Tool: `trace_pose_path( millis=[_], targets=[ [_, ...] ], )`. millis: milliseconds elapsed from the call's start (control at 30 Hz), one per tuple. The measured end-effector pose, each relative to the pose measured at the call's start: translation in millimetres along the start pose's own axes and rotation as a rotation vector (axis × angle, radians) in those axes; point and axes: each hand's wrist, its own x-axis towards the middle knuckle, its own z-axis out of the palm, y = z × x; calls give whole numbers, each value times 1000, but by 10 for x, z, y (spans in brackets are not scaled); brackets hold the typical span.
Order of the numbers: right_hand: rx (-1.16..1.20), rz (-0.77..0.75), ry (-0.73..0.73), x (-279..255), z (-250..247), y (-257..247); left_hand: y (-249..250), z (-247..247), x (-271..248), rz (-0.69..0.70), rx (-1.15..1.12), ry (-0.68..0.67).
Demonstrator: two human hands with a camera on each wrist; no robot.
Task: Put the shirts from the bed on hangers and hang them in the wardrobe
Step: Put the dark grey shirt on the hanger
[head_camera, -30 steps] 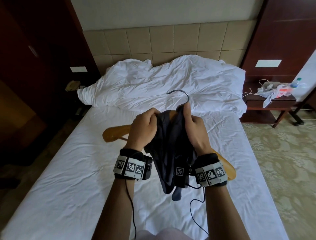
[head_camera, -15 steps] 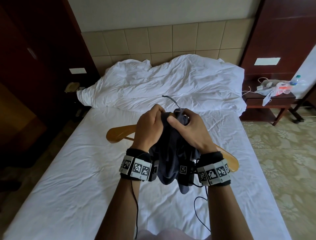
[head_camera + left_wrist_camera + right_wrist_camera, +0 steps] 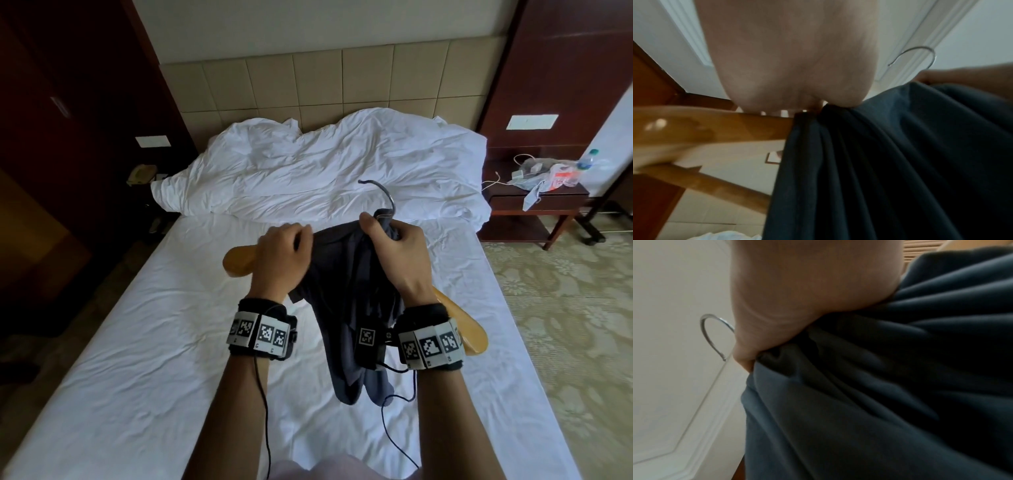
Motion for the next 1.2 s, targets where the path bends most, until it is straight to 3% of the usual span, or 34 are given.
trace_pose_path(
  millis=[133,267,367,633,900,967,1067,1133,1200],
  targets=[
    [-46,-2,5,-15,20,-16,-316,-49,52,-326,177,71],
    [-14,0,-6,2,44,-10,-527,-57,67,-248,110,39],
    [-9,8,-3,6,67,-2,-643,-136,65,-250,92,167],
    [64,23,10,42,2,-9,-1067,-514,57,-678,98,415],
    [98,27,-77,47,-45,-6,-1279,-636,-14,-857,135,404],
    [88,30,-96,45,-41,-1,-1298,-642,-26,-830,198,394],
    [59,37,-118,42,16,5,-1184,-578,-5,-558,228,387],
    [21,37,-135,32,80,6,-929,-492,47,-366,57,282],
    [-12,25,-139,23,133,8,-596,-378,74,-260,-64,102]
  ],
)
